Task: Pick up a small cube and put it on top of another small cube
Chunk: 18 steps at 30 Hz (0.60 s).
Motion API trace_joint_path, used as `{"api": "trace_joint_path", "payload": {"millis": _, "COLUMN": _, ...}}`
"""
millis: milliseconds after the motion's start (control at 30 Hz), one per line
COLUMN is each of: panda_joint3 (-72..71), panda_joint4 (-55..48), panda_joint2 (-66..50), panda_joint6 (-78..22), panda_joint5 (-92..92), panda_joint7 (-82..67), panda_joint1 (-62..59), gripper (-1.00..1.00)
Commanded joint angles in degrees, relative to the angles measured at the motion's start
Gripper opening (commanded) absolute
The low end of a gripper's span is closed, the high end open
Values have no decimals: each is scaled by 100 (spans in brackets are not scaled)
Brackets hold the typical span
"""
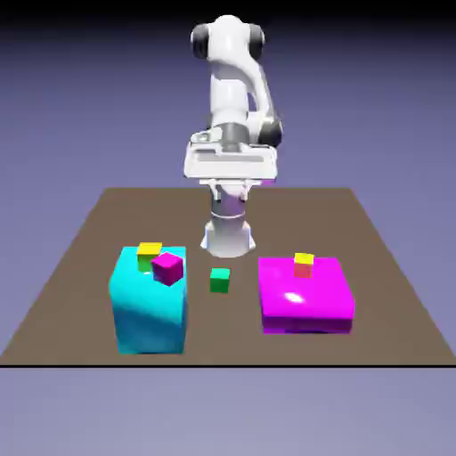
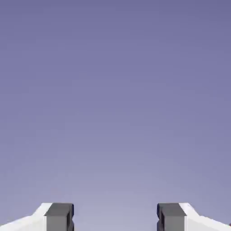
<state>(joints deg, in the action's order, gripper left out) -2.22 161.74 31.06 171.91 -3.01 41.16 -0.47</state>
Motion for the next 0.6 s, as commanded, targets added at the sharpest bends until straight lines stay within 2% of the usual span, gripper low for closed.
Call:
{"api": "trace_joint_path", "payload": {"millis": 0, "panda_joint3": -184, "panda_joint4": 62, "panda_joint2": -132, "panda_joint6": -174, "panda_joint5": -250, "panda_joint7": -108, "panda_joint1": -96, "gripper": 0}}
{"api": "trace_joint_path", "payload": {"millis": 567, "panda_joint3": -3266, "panda_joint4": 1091, "panda_joint2": -2345, "panda_joint6": -3088, "panda_joint5": -4422, "panda_joint7": -1906, "panda_joint1": -1707, "gripper": 0}}
